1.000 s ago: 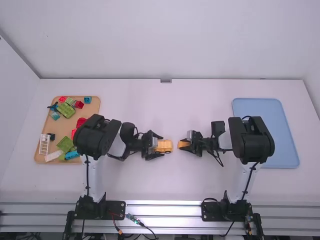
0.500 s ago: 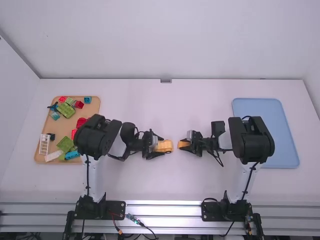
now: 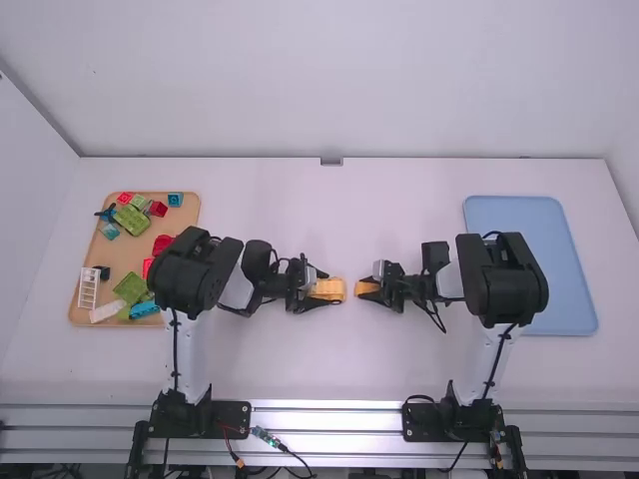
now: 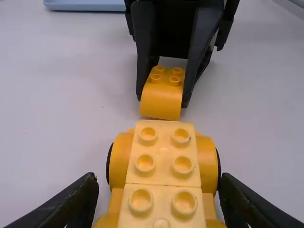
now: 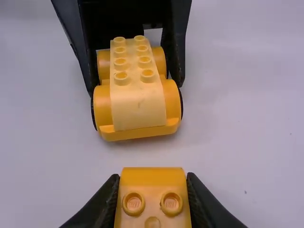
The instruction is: Assemble lego blocks to make yellow taxi
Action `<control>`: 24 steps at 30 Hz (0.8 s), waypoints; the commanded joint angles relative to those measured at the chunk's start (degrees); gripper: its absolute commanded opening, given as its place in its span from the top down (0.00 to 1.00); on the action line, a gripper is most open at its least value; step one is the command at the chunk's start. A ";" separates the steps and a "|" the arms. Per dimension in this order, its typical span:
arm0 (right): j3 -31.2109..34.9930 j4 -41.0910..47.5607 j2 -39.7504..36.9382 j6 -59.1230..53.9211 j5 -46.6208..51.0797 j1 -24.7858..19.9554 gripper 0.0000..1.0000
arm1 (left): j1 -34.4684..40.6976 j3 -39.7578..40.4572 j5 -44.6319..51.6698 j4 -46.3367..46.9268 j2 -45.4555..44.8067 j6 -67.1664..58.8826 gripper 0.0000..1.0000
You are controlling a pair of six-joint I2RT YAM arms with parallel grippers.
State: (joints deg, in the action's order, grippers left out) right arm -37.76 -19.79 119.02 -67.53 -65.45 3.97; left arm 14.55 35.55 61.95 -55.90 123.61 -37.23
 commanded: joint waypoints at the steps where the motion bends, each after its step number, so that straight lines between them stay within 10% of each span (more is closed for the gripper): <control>1: 0.17 0.09 0.81 0.02 -0.98 0.15 0.80 | 0.57 -0.13 1.75 0.42 1.01 -0.03 0.36; 24: 0.31 -1.90 -3.67 10.36 -0.04 0.50 0.86 | 0.85 -2.27 -1.53 0.46 1.01 -5.87 0.56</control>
State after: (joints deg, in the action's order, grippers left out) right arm -37.74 -22.00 118.37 -59.27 -65.25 4.05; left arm 14.96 34.17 63.00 -56.75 123.59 -41.60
